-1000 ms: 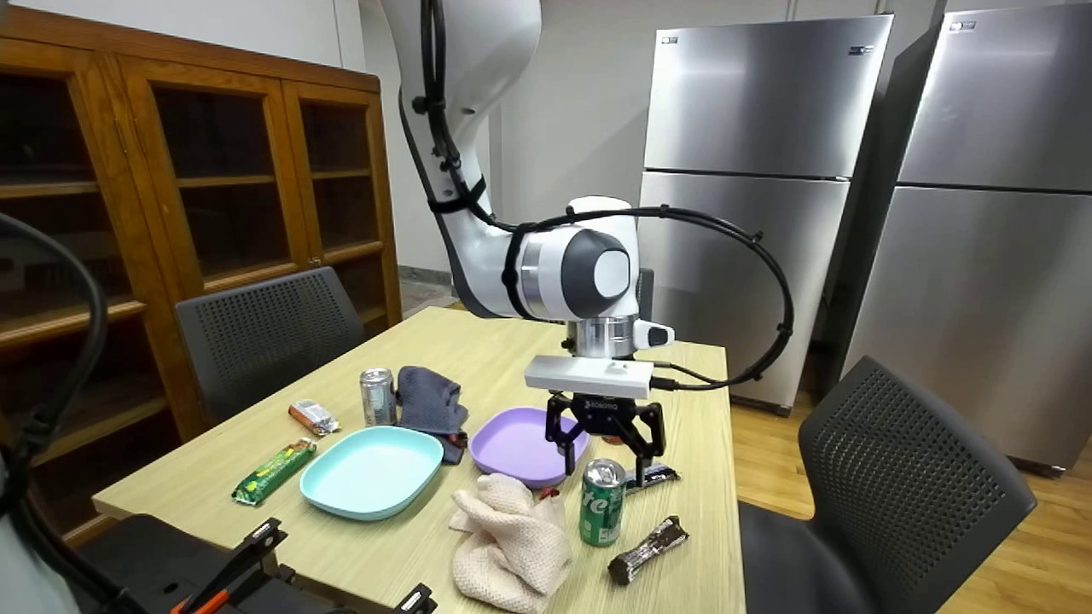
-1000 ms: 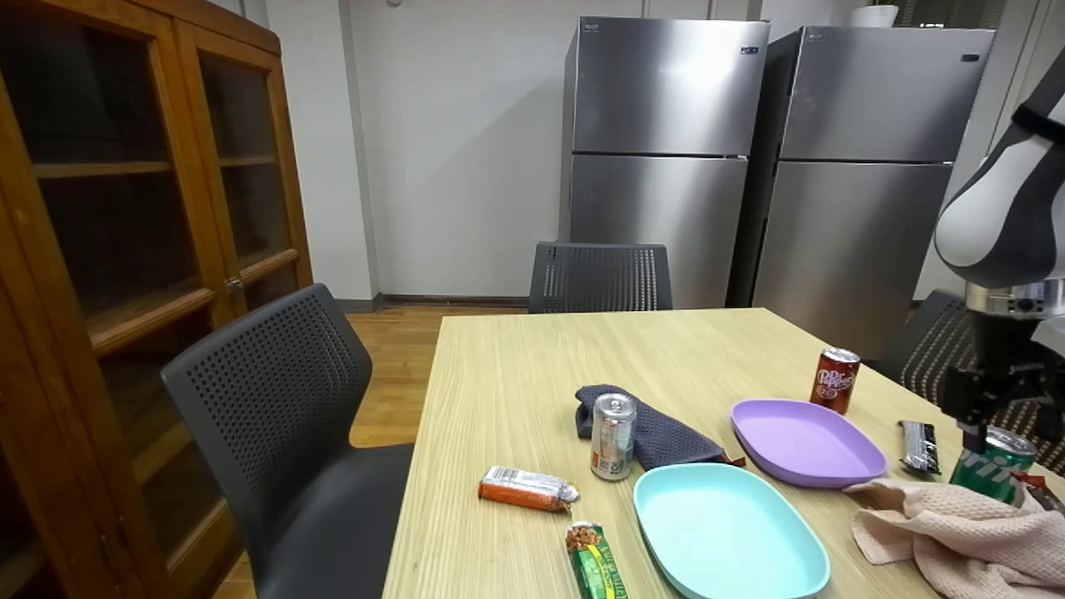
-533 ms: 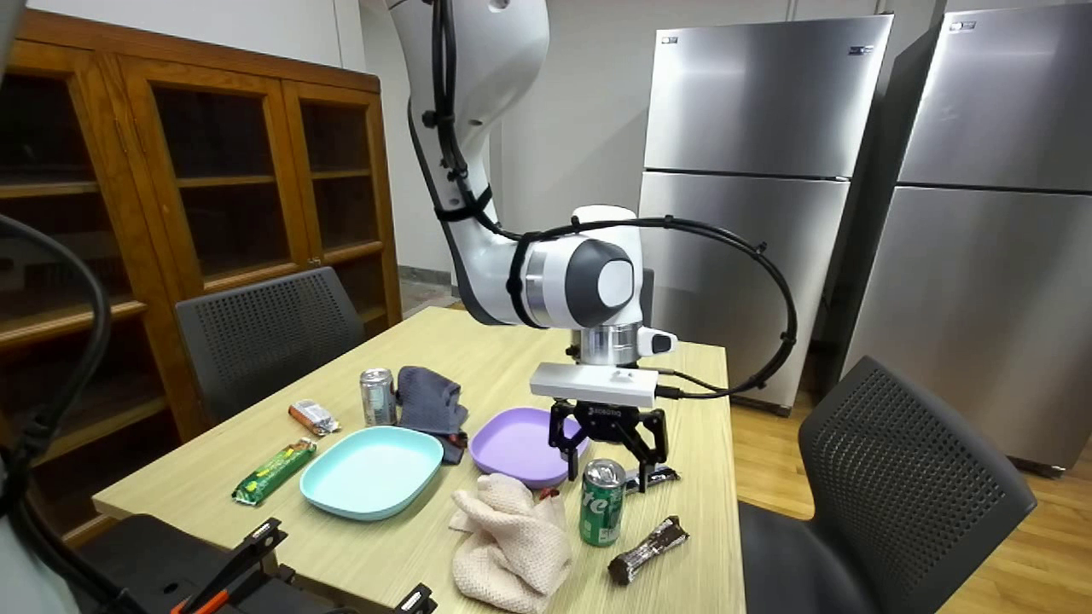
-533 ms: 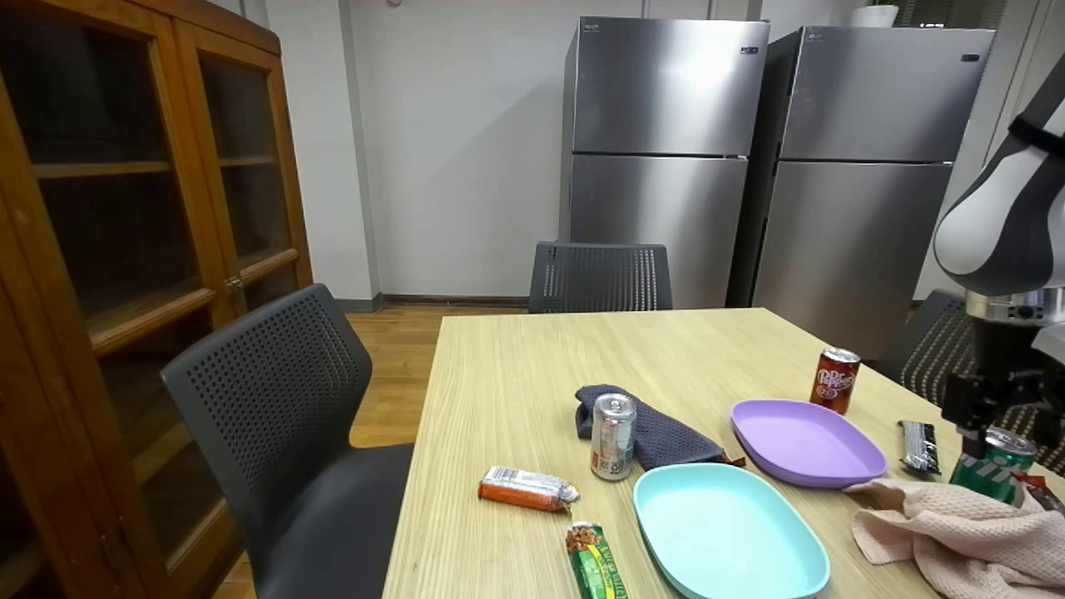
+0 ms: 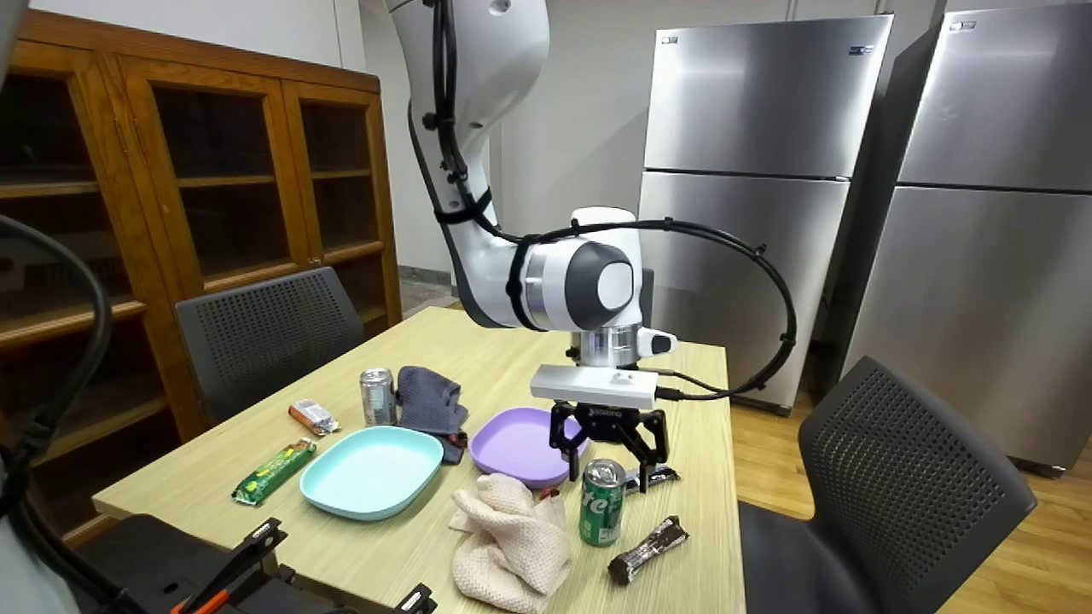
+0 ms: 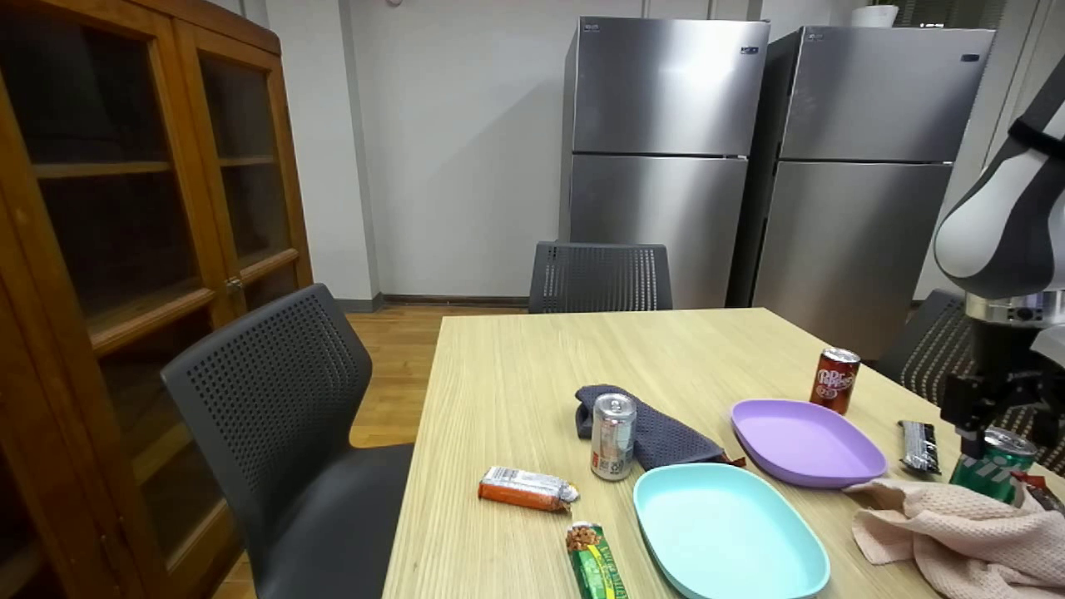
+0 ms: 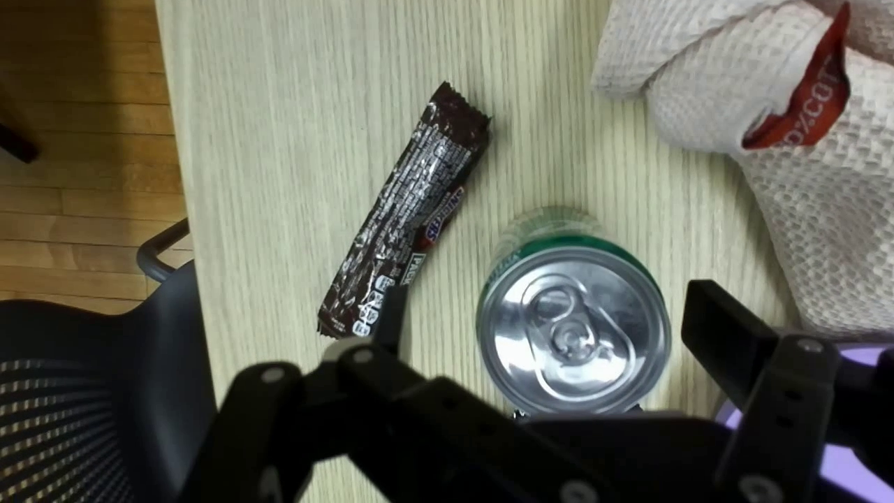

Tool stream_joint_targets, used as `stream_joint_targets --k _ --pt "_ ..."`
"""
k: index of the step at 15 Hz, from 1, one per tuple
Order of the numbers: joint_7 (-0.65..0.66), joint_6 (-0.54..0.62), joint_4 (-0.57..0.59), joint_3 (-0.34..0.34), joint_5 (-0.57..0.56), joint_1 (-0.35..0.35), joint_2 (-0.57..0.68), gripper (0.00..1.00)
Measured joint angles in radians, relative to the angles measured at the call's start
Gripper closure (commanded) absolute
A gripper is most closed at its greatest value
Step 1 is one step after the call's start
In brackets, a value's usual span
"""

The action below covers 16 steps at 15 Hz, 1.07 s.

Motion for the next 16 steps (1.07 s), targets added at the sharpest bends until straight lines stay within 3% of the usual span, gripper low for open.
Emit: stream_joint_targets --k 16 --pt "-0.025 0.144 -0.038 -0.006 -0.008 -0.003 0.037 0.00"
